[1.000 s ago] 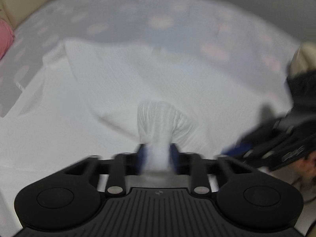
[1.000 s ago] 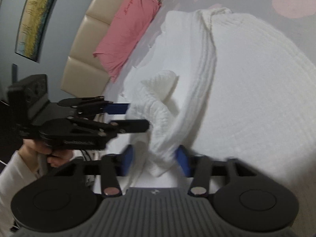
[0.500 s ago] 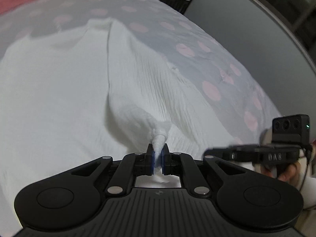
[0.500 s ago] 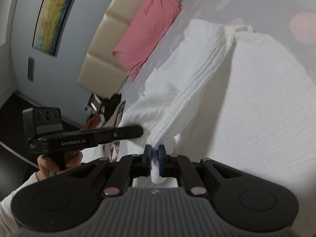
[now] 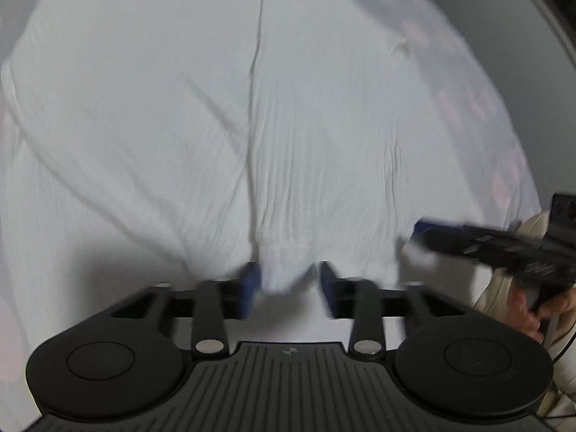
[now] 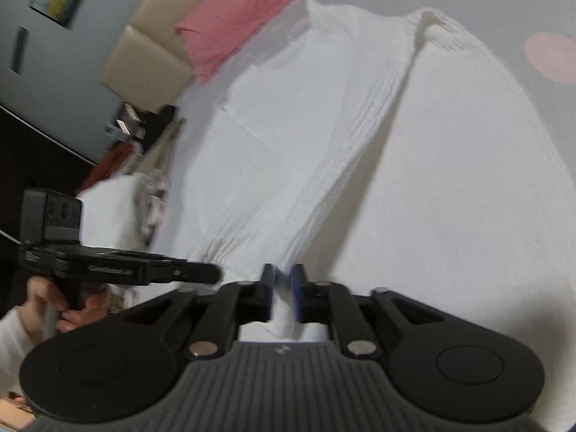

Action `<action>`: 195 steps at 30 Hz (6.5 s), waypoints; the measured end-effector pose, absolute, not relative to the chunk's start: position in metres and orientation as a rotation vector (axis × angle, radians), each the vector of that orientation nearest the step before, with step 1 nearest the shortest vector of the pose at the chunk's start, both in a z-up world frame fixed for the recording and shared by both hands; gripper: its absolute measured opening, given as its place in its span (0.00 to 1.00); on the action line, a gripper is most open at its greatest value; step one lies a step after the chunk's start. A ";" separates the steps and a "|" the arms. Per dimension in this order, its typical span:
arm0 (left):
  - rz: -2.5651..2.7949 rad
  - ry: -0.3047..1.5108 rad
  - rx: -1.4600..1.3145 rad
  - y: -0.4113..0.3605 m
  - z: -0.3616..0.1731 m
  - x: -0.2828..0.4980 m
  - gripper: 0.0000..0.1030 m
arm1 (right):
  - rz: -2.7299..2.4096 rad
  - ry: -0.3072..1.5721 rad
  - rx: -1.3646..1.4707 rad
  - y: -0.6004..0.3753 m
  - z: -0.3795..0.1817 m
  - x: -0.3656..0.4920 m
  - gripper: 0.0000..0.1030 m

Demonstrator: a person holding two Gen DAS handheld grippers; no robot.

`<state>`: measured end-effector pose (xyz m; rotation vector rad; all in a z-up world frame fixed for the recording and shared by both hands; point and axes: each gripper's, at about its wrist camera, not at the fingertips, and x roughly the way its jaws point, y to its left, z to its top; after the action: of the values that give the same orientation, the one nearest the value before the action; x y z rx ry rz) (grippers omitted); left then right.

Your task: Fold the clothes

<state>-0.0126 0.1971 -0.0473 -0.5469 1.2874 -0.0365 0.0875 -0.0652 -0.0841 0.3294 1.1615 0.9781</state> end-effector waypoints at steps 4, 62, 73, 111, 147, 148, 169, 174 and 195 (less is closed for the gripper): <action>-0.104 1.338 -0.404 0.191 -0.043 -0.021 0.63 | 0.938 1.192 0.426 -0.086 -0.082 0.104 0.65; 0.071 0.953 -0.489 0.295 -0.046 0.308 0.57 | 0.858 1.326 0.976 -0.048 -0.143 0.377 0.68; 0.073 0.967 -0.623 0.296 -0.059 0.325 0.18 | 0.801 1.328 0.947 -0.048 -0.153 0.377 0.15; -0.268 1.066 -0.743 0.302 -0.089 0.351 0.59 | 0.912 1.317 1.186 -0.045 -0.172 0.379 0.54; 0.037 0.753 -1.097 0.352 -0.086 0.364 0.50 | 0.736 1.275 1.382 -0.075 -0.188 0.410 0.37; 0.039 0.767 -1.067 0.350 -0.082 0.359 0.50 | 0.731 1.286 1.332 -0.077 -0.183 0.412 0.37; 0.025 1.033 -0.638 0.289 -0.079 0.306 0.49 | 0.813 1.361 0.883 -0.048 -0.154 0.405 0.37; 0.036 0.964 -0.636 0.288 -0.083 0.316 0.17 | 0.802 1.353 0.916 -0.040 -0.166 0.403 0.05; -0.012 0.850 -0.891 0.300 -0.106 0.371 0.05 | 0.722 1.217 1.299 -0.075 -0.195 0.393 0.04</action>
<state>0.3708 0.2998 -0.1062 -0.8906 0.8502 -0.0118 0.3928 -0.0749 -0.1947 1.2987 1.2171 0.7216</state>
